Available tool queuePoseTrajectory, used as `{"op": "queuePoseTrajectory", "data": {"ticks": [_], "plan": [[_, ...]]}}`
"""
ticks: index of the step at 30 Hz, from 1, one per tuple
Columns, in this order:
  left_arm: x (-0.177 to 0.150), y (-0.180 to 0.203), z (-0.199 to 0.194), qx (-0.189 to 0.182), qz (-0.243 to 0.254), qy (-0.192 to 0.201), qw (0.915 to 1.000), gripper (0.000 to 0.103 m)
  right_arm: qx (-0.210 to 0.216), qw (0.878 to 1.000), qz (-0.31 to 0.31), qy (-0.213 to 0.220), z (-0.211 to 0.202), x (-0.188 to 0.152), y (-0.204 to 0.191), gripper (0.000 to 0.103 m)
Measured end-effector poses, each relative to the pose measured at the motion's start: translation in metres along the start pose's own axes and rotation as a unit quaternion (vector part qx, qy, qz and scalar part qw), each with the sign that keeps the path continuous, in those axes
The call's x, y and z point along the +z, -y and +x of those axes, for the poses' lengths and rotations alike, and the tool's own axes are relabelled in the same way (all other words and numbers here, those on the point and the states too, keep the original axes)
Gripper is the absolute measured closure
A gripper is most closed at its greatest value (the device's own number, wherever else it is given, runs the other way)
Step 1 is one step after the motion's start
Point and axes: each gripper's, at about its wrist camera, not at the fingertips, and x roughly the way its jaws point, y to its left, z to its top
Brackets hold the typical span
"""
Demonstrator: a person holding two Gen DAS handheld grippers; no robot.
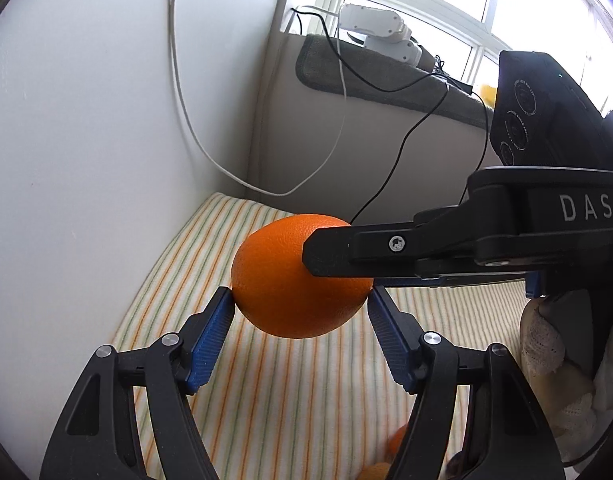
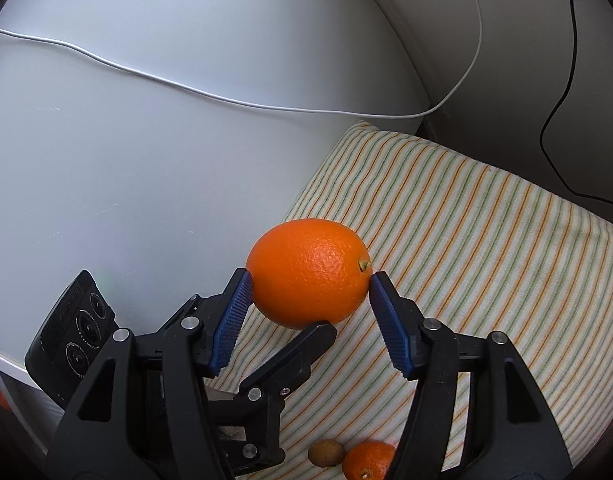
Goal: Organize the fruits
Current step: 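Lift the orange with the right gripper and carry it toward the plate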
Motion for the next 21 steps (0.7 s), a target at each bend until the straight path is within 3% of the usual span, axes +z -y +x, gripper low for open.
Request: {"op": "queuePoseTrajectory", "data": {"ticks": [21], "plan": [[-0.007, 0.111, -0.027, -0.064, 0.051, 0.026, 0.9963, 0.034, -0.034, 0.997, 0.015, 0.068, -0.121, -0.043, 0.024, 0.039]]}}
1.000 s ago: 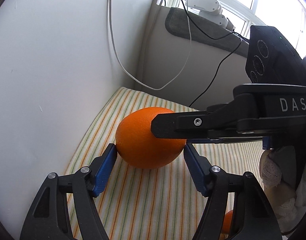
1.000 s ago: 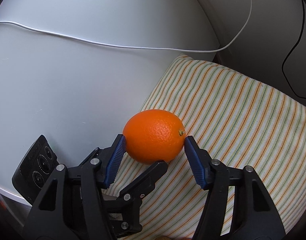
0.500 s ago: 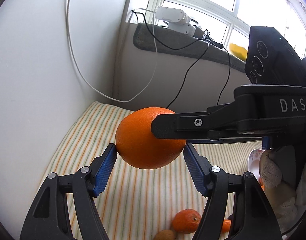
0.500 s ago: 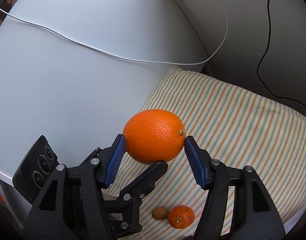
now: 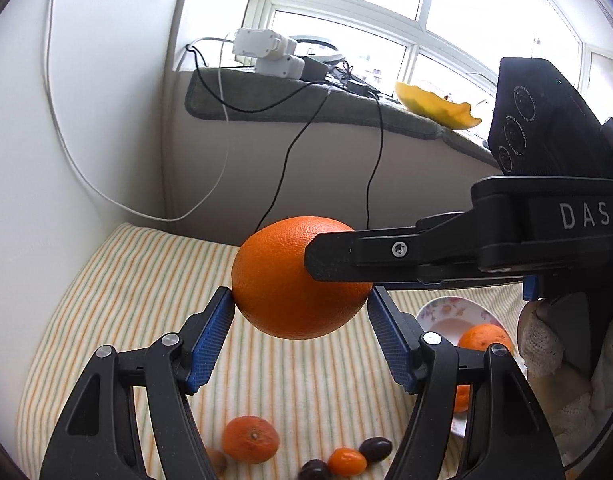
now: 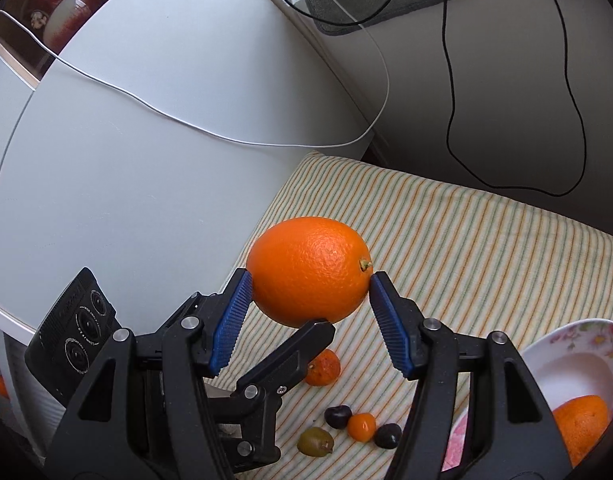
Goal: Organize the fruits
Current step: 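Lift the orange with the right gripper and carry it toward the plate, then lower the orange into the white plate and open the right gripper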
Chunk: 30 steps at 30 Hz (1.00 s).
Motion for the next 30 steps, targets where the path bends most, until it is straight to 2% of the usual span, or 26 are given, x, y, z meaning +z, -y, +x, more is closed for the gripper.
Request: {"op": "queuePoseTrajectory", "data": {"ticks": [7, 14, 21, 30], "plan": [[-0.002, 0.046, 0.008, -0.028, 0.023, -0.006, 0.9993, 0.034, -0.014, 0.999, 0.018, 0.022, -0.050, -0.013, 0.030, 0.039], [-0.008, 0.081, 0.016, -0.050, 0.040, -0.021, 0.9977, 0.034, -0.027, 0.999, 0.034, 0.033, -0.081, -0.029, 0.056, 0.039], [-0.016, 0.098, 0.025, -0.060, 0.044, -0.041, 0.9964, 0.034, -0.032, 0.998, 0.050, 0.028, -0.092, -0.042, 0.078, 0.039], [-0.023, 0.100, 0.029, -0.068, 0.041, -0.058, 0.9951, 0.034, -0.035, 0.998, 0.052, 0.017, -0.089, -0.052, 0.088, 0.039]]}}
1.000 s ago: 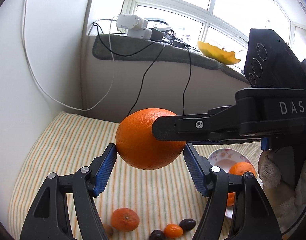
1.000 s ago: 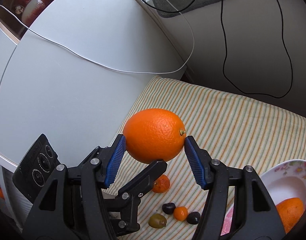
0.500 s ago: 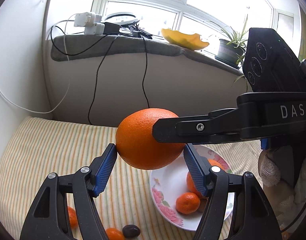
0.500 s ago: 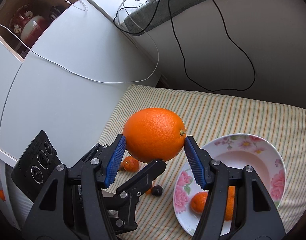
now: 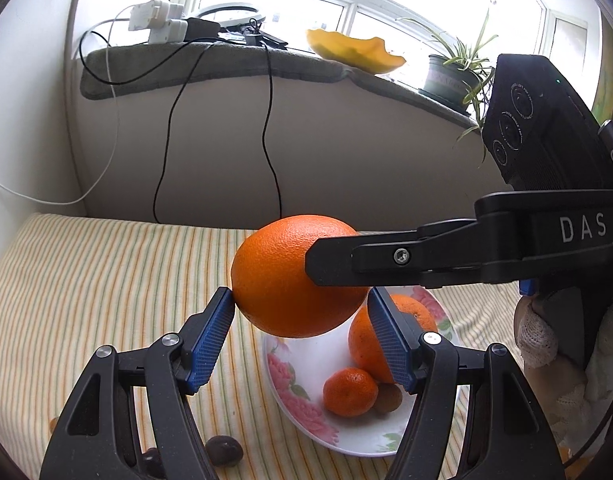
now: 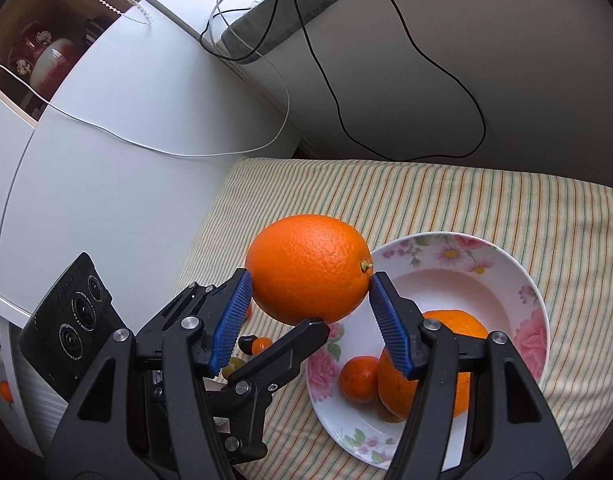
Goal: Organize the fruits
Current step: 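Lower the orange into the white plate and open the right gripper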
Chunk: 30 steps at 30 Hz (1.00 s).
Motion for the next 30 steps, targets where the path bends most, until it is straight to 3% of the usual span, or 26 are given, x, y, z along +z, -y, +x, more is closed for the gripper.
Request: {"op": "queuePoseTrajectory", "data": {"ticks": [16, 20, 30], "plan": [[-0.013, 0.005, 0.010, -0.034, 0.003, -0.035, 0.9988, 0.035, -0.033, 0.999, 0.002, 0.001, -0.001, -0.003, 0.008, 0.039], [-0.011, 0.010, 0.001, -0.023, 0.026, -0.017, 0.9993, 0.036, -0.032, 0.999, 0.003, 0.004, -0.003, 0.000, 0.011, 0.039], [-0.012, 0.002, -0.012, -0.018, 0.020, -0.009, 0.9996, 0.036, -0.042, 0.999, -0.017, 0.027, -0.017, -0.003, 0.007, 0.039]]}}
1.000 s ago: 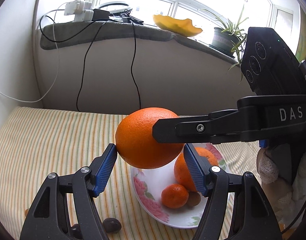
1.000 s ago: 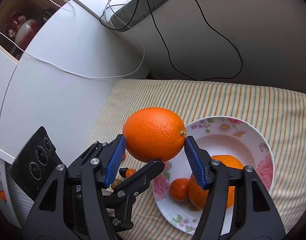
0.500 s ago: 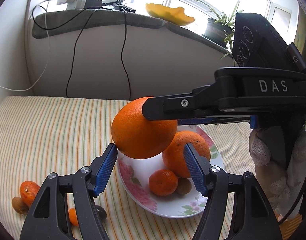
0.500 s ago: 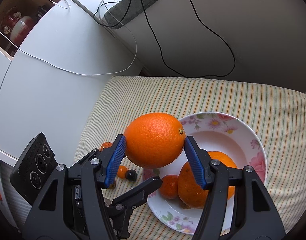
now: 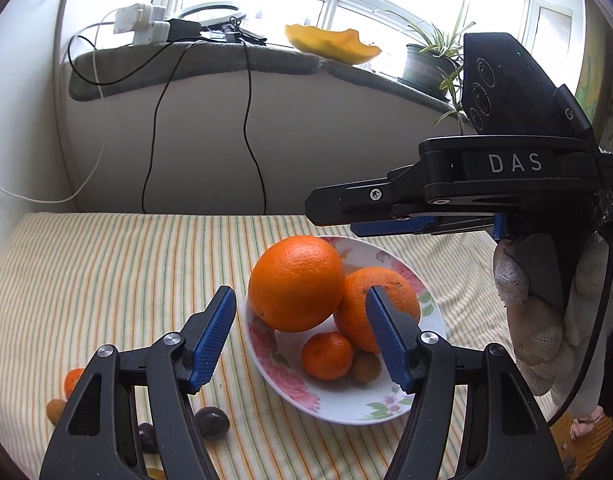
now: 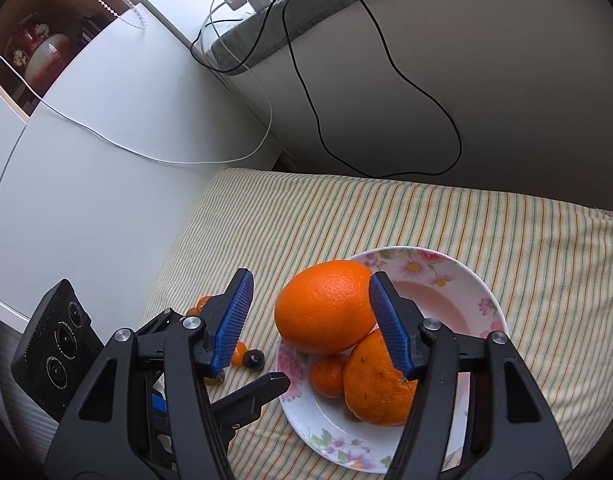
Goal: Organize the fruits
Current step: 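Lower the orange into the white plate and open the right gripper, then move the right tool to the olive-green kiwi on the cloth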
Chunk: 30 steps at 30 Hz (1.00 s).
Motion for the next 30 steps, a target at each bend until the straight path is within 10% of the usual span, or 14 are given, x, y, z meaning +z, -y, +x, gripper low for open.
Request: {"op": "queuePoseTrajectory", "data": {"ticks": [13, 30], "plan": [[-0.015, -0.024, -0.029, 0.028, -0.013, 0.024, 0.9992, 0.035, -0.009, 0.999, -0.024, 0.029, -0.016, -0.020, -0.011, 0.038], [-0.057, -0.070, -0.082, 0.098, -0.048, 0.012, 0.9939, 0.022, -0.039, 0.992, -0.104, 0.060, -0.027, -0.062, -0.051, 0.013]]}}
